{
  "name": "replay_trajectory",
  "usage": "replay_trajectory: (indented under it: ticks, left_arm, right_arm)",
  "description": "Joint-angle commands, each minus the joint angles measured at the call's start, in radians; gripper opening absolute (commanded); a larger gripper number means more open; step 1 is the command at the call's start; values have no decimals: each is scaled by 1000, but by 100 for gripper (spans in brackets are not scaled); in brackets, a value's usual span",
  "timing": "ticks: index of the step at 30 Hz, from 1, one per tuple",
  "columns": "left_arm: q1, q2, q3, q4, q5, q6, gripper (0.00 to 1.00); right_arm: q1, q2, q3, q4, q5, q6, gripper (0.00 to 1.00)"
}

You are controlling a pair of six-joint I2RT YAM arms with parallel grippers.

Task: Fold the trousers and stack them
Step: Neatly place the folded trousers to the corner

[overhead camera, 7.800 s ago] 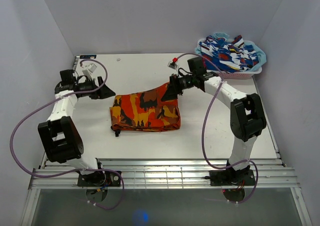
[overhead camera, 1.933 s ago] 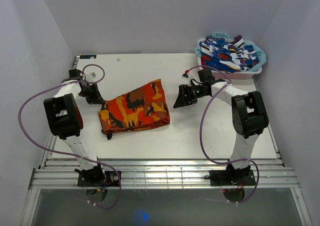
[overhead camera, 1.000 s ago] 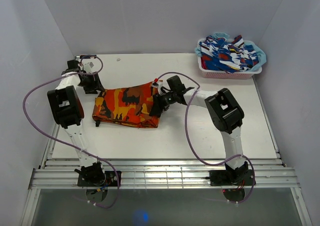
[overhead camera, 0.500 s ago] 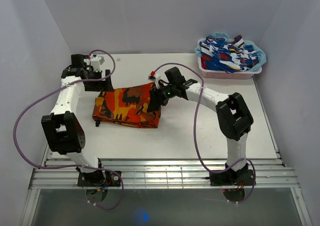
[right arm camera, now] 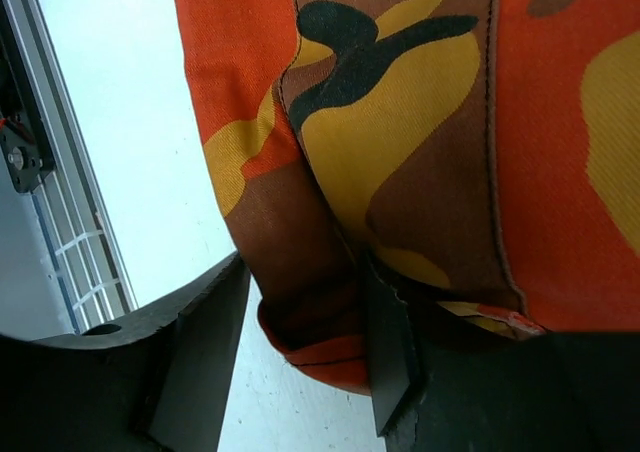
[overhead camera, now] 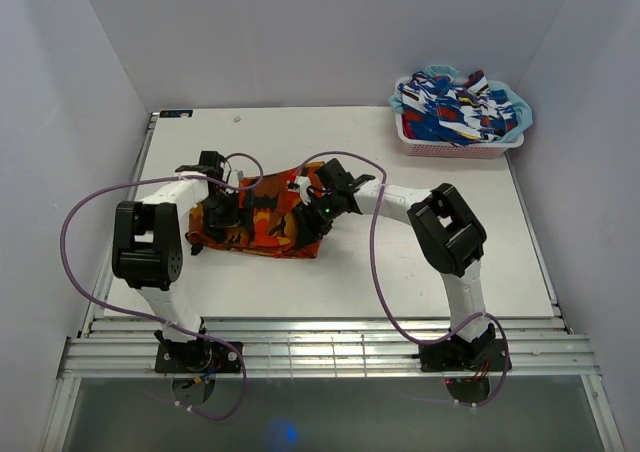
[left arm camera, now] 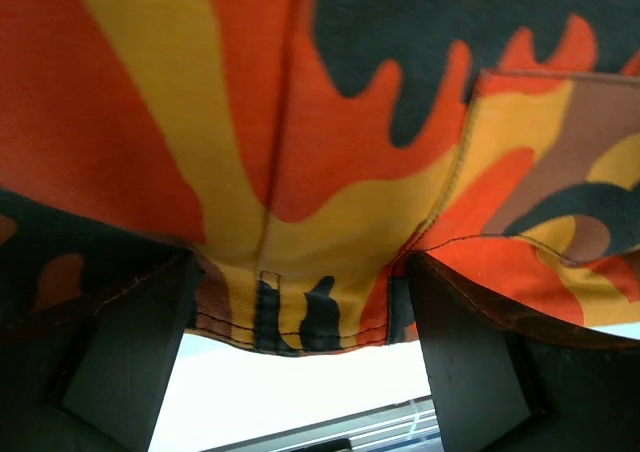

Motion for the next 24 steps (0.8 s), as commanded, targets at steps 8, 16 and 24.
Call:
replay_trajectory:
  ticks: [8, 16, 24]
  left_arm:
    - [140, 92, 40, 73, -211, -15, 98]
    - [58, -108, 166, 38, -67, 27, 98]
    - [-102, -156, 147, -21, -127, -134, 98]
  right_arm:
    - [-9, -75, 34, -165, 89, -91, 82]
    - [-118, -239, 227, -171, -158, -71, 94]
    - [-275, -377, 19, -172, -106, -91, 95]
